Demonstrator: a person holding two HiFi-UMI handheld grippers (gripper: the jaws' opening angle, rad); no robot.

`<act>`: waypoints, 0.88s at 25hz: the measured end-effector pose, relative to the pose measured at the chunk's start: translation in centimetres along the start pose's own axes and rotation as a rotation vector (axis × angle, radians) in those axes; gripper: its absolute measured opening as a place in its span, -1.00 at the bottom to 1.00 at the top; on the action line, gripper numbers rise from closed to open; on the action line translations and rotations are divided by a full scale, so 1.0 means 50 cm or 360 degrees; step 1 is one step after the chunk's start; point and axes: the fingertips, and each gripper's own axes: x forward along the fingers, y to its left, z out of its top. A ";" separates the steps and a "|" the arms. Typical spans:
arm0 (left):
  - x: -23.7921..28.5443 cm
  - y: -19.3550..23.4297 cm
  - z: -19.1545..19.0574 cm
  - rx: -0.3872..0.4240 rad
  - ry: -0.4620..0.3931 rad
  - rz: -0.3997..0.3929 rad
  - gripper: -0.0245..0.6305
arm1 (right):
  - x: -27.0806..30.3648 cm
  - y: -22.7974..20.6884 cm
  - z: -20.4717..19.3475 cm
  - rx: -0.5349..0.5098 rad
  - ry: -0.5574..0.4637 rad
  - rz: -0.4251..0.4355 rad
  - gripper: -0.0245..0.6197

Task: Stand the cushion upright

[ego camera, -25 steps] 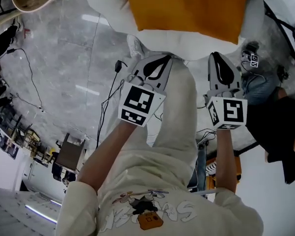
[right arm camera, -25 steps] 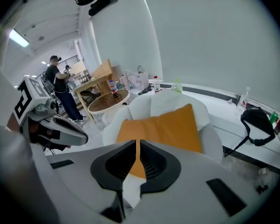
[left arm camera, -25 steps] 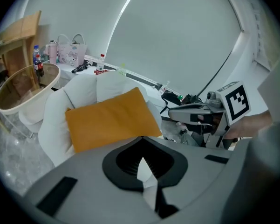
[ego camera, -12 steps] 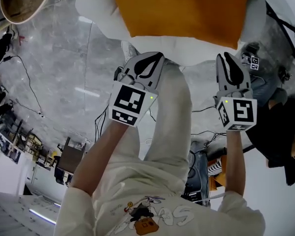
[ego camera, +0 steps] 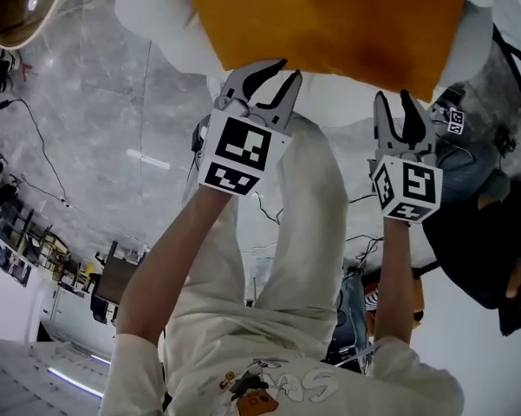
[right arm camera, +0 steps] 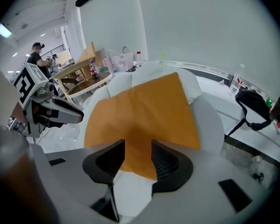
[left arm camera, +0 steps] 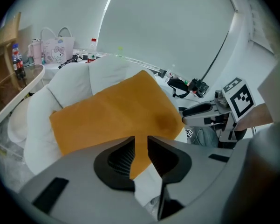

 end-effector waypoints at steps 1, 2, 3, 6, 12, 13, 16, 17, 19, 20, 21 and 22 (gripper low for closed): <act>0.009 0.004 -0.008 0.0006 0.0018 0.0009 -0.68 | 0.008 -0.001 -0.002 0.0015 0.0003 -0.0006 -0.37; 0.019 0.009 -0.019 0.0009 0.0043 0.0021 -0.63 | 0.017 0.000 -0.004 0.0029 0.0006 -0.0006 -0.36; 0.029 0.016 -0.032 0.0013 0.0070 0.0036 -0.57 | 0.026 0.001 -0.004 0.0042 0.0008 -0.0006 -0.35; 0.052 0.035 -0.047 0.0010 0.0112 0.0053 -0.41 | 0.045 0.003 -0.007 0.0078 0.0014 -0.0024 -0.29; 0.094 0.071 -0.062 -0.0020 0.0174 0.0147 0.04 | 0.064 -0.016 -0.022 0.0127 0.0024 -0.0062 -0.19; 0.096 0.078 -0.066 -0.0048 0.0189 0.0162 0.12 | 0.066 -0.018 -0.026 0.0134 0.0031 -0.0074 -0.16; 0.106 0.092 -0.074 -0.0083 0.0211 0.0188 0.21 | 0.077 -0.028 -0.041 0.0155 0.0051 -0.0107 -0.08; 0.113 0.096 -0.077 -0.0078 0.0216 0.0194 0.23 | 0.083 -0.033 -0.045 0.0155 0.0057 -0.0115 -0.05; 0.127 0.109 -0.086 -0.0078 0.0230 0.0212 0.28 | 0.100 -0.043 -0.051 0.0161 0.0062 -0.0132 -0.04; 0.134 0.118 -0.091 -0.0085 0.0238 0.0227 0.31 | 0.108 -0.048 -0.052 0.0171 0.0060 -0.0140 -0.04; 0.140 0.126 -0.095 -0.0092 0.0246 0.0246 0.34 | 0.116 -0.052 -0.052 0.0187 0.0058 -0.0147 -0.04; 0.144 0.132 -0.098 -0.0096 0.0251 0.0266 0.36 | 0.123 -0.055 -0.052 0.0205 0.0057 -0.0151 -0.04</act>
